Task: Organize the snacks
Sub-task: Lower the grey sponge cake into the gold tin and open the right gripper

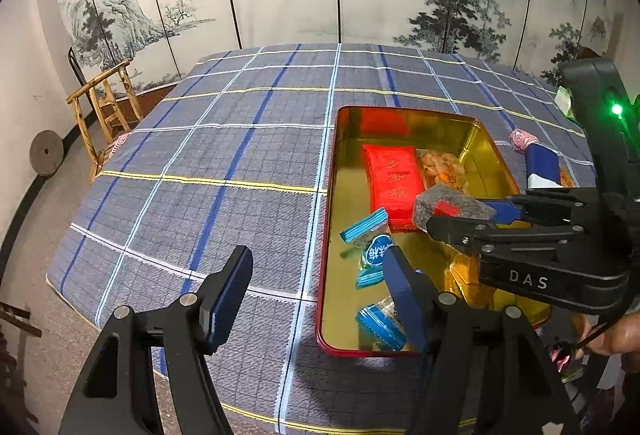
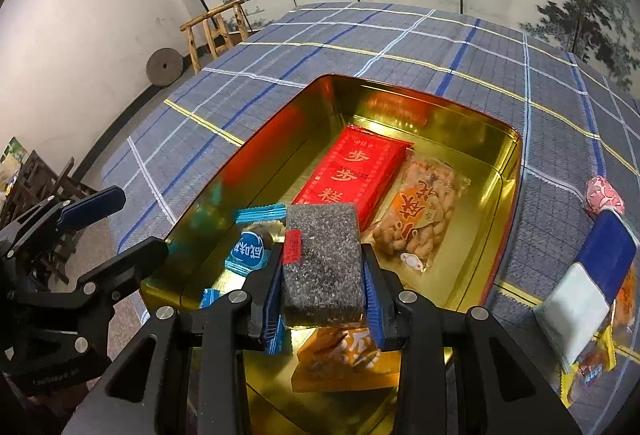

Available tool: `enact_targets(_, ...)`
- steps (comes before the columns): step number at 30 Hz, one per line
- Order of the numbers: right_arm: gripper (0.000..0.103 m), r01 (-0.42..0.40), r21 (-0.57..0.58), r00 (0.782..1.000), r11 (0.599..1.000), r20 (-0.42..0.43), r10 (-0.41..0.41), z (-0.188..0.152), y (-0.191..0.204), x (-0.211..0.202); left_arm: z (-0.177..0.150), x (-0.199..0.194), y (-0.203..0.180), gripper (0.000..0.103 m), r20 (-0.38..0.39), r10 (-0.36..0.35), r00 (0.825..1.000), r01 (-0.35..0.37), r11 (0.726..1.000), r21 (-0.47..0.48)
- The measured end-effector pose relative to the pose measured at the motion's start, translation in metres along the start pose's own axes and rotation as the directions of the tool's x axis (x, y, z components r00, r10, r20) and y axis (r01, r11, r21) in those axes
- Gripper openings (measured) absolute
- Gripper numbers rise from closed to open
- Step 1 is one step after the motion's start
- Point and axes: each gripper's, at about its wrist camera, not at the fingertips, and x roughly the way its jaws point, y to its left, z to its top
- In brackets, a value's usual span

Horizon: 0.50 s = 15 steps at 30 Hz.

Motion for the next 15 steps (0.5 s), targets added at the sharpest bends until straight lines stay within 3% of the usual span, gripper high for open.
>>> enact_targets(15, 0.036, 0.003, 0.002, 1.000, 1.000, -0.030, -0.002, -0.0030, 0.0041, 0.0112, -0.0054, 0.0060, 0.0084, 0.065, -0.009, 0.002, 1.000, -0.002, 1.000, -0.011)
